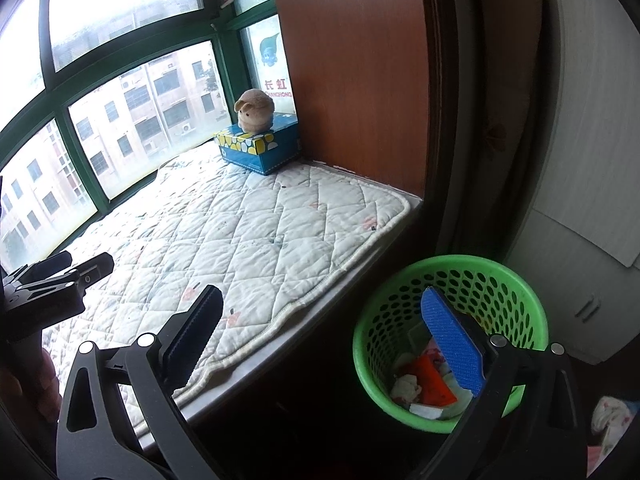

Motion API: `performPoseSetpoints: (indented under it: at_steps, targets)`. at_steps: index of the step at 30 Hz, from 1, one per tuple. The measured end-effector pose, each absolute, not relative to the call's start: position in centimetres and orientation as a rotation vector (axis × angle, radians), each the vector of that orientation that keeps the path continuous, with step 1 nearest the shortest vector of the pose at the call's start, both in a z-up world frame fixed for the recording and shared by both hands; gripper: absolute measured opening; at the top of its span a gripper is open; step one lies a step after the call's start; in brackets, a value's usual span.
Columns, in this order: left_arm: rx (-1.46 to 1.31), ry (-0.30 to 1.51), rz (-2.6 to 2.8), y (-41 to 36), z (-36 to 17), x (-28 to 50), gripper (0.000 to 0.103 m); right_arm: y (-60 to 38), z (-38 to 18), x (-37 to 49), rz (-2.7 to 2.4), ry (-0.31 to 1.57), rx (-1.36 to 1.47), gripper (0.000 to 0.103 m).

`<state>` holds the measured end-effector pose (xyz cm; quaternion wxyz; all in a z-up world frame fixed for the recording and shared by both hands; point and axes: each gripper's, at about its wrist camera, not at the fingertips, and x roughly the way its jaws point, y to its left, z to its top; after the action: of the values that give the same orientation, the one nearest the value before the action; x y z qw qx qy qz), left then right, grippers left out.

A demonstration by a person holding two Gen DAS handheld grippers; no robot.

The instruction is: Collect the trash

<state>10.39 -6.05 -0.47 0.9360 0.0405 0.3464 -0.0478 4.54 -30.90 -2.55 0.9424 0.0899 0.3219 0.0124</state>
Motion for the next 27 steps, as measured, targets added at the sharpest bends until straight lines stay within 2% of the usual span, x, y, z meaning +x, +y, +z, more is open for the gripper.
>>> performPoseSetpoints:
  at_steps: [27]
  targets:
    - [0.075,0.704,-0.077,-5.87,-0.41,10.27,0.096,-30.17,-2.33,4.54,0.038,0.655,0.179,0.098]
